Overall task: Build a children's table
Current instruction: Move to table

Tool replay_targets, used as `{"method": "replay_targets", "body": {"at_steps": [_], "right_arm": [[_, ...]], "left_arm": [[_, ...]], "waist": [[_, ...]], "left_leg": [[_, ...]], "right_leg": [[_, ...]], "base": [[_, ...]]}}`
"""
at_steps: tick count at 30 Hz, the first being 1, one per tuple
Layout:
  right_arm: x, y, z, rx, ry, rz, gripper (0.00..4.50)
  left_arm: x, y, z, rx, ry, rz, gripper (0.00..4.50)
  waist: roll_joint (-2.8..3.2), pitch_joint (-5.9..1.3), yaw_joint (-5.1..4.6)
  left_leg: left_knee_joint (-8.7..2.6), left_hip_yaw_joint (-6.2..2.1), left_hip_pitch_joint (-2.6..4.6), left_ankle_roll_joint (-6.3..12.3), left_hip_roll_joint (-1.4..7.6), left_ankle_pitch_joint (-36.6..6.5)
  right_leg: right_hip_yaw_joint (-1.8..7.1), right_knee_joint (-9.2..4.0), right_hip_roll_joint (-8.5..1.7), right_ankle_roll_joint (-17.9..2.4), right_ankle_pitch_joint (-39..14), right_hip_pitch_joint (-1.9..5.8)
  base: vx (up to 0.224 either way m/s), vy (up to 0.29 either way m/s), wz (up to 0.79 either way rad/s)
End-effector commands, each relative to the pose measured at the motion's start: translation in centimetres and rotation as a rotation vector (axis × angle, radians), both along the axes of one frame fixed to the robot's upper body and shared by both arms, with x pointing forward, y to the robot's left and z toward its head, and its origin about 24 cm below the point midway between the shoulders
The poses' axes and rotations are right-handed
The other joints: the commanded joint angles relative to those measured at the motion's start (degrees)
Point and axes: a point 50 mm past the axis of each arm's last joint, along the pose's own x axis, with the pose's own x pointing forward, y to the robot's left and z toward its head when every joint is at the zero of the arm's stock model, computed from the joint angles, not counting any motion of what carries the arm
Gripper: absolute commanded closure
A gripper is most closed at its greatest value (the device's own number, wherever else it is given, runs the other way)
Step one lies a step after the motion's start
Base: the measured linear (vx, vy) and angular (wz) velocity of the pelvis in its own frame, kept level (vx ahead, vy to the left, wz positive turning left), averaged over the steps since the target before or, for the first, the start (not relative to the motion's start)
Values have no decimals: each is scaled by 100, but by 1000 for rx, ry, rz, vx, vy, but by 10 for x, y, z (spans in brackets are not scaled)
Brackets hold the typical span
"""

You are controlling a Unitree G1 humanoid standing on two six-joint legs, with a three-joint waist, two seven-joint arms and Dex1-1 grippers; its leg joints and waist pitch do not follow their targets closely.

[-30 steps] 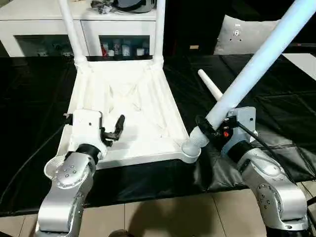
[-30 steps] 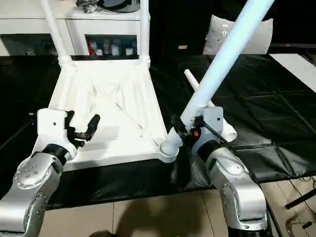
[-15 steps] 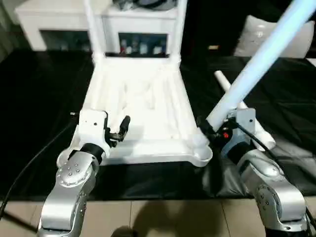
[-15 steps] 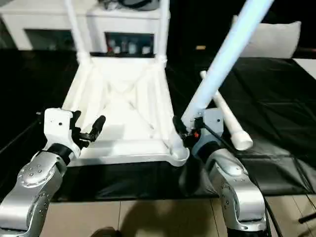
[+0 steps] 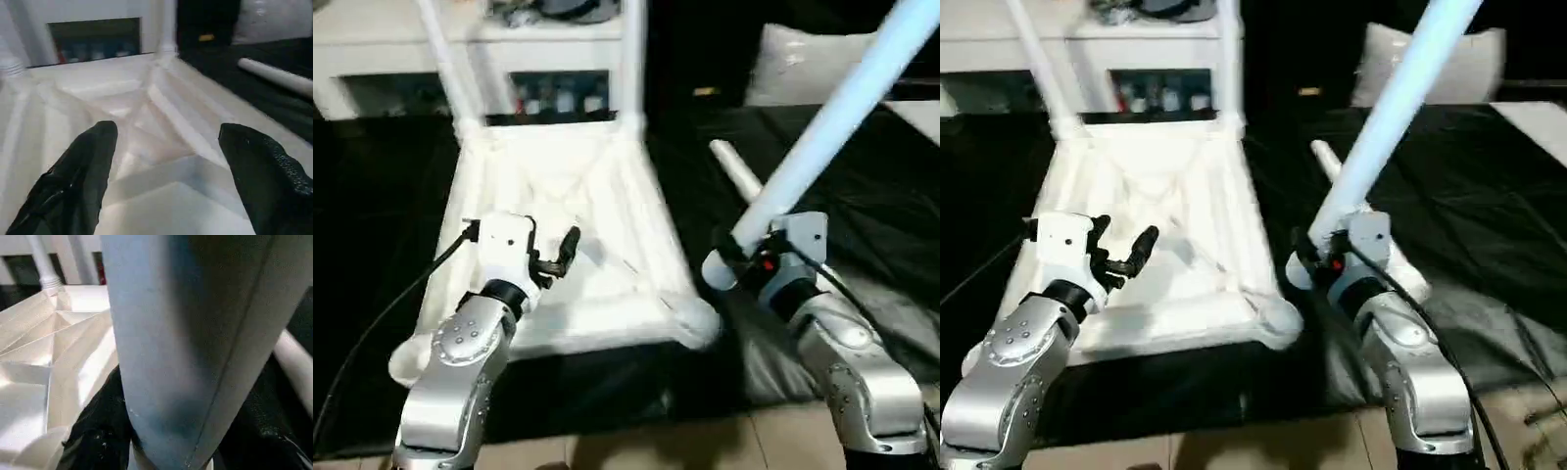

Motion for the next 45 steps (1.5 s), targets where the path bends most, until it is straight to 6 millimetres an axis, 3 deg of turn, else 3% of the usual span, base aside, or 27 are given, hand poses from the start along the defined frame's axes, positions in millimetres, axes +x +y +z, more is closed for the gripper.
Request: {"method": "replay_targets", "body": {"at_steps": [1, 2, 3, 4, 5, 6, 7, 8, 9, 10, 11, 12, 13, 15, 17, 19, 22, 24, 26, 29, 31, 33, 37, 38, 40, 41, 45], "right_arm": [[-1, -2, 12, 42, -62, -29, 264], [0, -3, 13, 34, -71, -36, 264], [2, -3, 13, 27, -78, -42, 264], [2, -4, 14, 39, -78, -48, 264], [3, -4, 14, 50, -76, -51, 264], [4, -4, 14, 52, -75, -52, 264], [4, -4, 14, 40, -77, -47, 264], [4, -3, 14, 30, -78, -41, 264], [4, -2, 13, 16, -76, -35, 264], [4, -2, 13, 9, -73, -35, 264], [3, -3, 12, 0, -66, -37, 264], [4, -5, 11, 3, -66, -39, 264], [4, -6, 11, 6, -70, -37, 264], [5, -9, 12, 10, -71, -37, 264], [6, -12, 12, -8, -75, -26, 264], [6, -17, 14, -13, -76, -9, 264], [8, -21, 16, -18, -99, -15, 264], [9, -24, 13, -27, -57, 5, 264], [10, -23, 11, -48, -35, 31, 264], [11, -18, 12, -81, -49, 112, 264], [11, -17, 11, -113, -55, 140, 264], [11, -17, 11, -107, -55, 140, 264], [10, -17, 11, -106, -51, 152, 264], [9, -16, 10, -107, -50, 156, 264], [8, -16, 9, -111, -46, 158, 264], [8, -16, 8, -113, -44, 161, 264], [7, -16, 8, -114, -43, 163, 264]], "left_arm": [[0, -1, -1, 9, 6, -20, 76], [0, -1, -1, 13, 7, -23, 76], [-1, -1, -1, 16, 7, -22, 76], [-1, -1, -1, 17, 6, -21, 76], [-1, 0, -1, 16, 6, -19, 76], [0, 0, -1, 18, 6, -15, 76], [0, 1, -1, 19, 5, -14, 76], [0, 1, 0, 17, 1, -18, 76], [1, 1, 0, 27, 0, -27, 76], [2, 1, 0, 41, -4, -39, 76], [3, 0, 1, 63, -21, -65, 76], [5, -2, 2, 73, -28, -118, 76], [6, -3, 2, 68, -23, -151, 76], [7, -5, 2, 47, -3, -223, 76], [5, -10, 2, 42, 38, -340, 76], [2, -17, 2, 46, 93, -493, 76], [2, -21, 3, 74, 122, -616, 76], [2, -26, 5, 120, 150, -756, 59], [1, -29, 5, 160, 169, -836, 38], [-3, -36, 3, 207, 240, -984, 19], [-6, -44, 0, 237, 301, -1095, 8], [-3, -49, -5, 291, 340, -1116, 53], [3, -55, -12, 366, 379, -1126, 47], [4, -56, -13, 376, 387, -1133, 83], [5, -57, -15, 382, 407, -1139, 84], [7, -58, -16, 388, 432, -1140, 89], [9, -59, -17, 402, 471, -1134, 130]], "waist": [[130, -433, -85], [92, -365, -146], [95, -378, -178], [-1, -375, -187], [-40, -320, -184], [-202, -305, -129], [-483, -312, 74], [-380, -217, 191], [-401, -320, 276], [-345, -340, 277], [-303, -340, 249], [-212, -339, 191], [-84, -454, 239], [-96, -509, 258], [-82, -425, 293], [-70, -338, 304], [-95, -272, 288], [-116, -234, 269], [-106, -233, 285], [-84, -262, 280], [-92, -302, 289], [-83, -313, 292], [-63, -357, 294], [-73, -368, 295], [-73, -385, 312], [-40, -395, 321], [-68, -370, 321]], "left_leg": [[-387, -97, 352, 1543, 259, 554], [-460, -299, 565, 1767, 434, 556], [-457, -579, 983, 2189, 717, 530], [-430, -763, 1107, 2700, 870, 1080], [-421, -703, 1044, 2829, 846, 1119], [-303, -376, 795, 2527, 430, 783], [128, 184, 137, 1941, -404, 11], [357, 94, -144, 1640, -260, -122], [435, 16, -347, 983, -138, 248], [87, 1, -334, 526, -107, 929], [-101, 18, -246, 425, -62, 1241], [-199, -23, -209, 497, 34, 1579], [-106, -92, -10, 493, 205, 1837], [-71, -156, 10, 364, 266, 2368], [-168, -109, 9, 137, 272, 1491], [-313, -47, 65, -169, 322, -128], [-419, 32, 89, -212, 315, -993], [-489, 93, 91, -248, 306, -1428], [-511, 98, 119, -301, 312, -1584], [-520, 110, 117, -342, 319, -1576], [-504, 132, 85, -277, 312, -1248], [-490, 162, 81, -212, 316, -1105], [-467, 209, 71, -99, 307, -732], [-462, 212, 68, -77, 304, -651], [-441, 218, 54, 1, 309, -414], [-435, 213, 60, 6, 315, -383], [-445, 221, 50, 38, 319, -482]], "right_leg": [[289, -124, -43, -634, -891, 214], [281, 77, 87, -653, -931, -21], [426, 475, 96, -674, -957, -469], [682, 758, -6, -400, -818, -781], [802, 785, -79, -322, -727, -842], [1040, 424, -227, -442, -183, -658], [1536, 29, -392, -755, 223, 111], [1795, -191, -898, -1027, -187, 329], [1717, -9, -853, -1248, 405, 484], [1385, 294, -472, -1114, 1918, 358], [1201, 375, -278, -1012, 2386, 234], [1083, 436, -120, -716, 2737, 95], [1113, 519, -118, -586, 2965, -50], [1116, 607, -115, -676, 3361, -81], [1116, 475, -184, -896, 2443, -139], [1148, 331, -231, -1159, 815, -170], [1189, 211, -280, -1222, -320, -179], [1225, 114, -305, -1092, -1416, -217], [1255, 79, -303, -950, -1886, -269], [1268, 82, -304, -925, -1822, -300], [1265, 112, -297, -994, -1443, -282], [1266, 128, -303, -1075, -1141, -285], [1249, 158, -269, -1162, -422, -258], [1242, 166, -268, -1173, -290, -244], [1230, 192, -273, -1249, 120, -231], [1226, 206, -278, -1274, 196, -230], [1218, 182, -285, -1356, 69, -220]], "base": [[170, 3, 38], [181, -17, 17], [181, -17, 17], [138, -32, 8], [105, -40, 4], [105, -40, 4], [82, -71, 12], [80, -88, 5], [80, -88, 5], [66, -78, -11], [54, -51, -15], [54, -51, -15], [0, 0, 0], [0, 0, 0], [0, 0, 0], [-31, 14, 1], [-77, 24, 2], [-75, 14, -1], [-66, 18, -6], [-20, 6, -2], [0, 0, 0], [0, 0, 0], [0, 0, 0], [0, 0, 0], [0, 0, 0], [0, 0, 0], [0, 0, 0]]}}
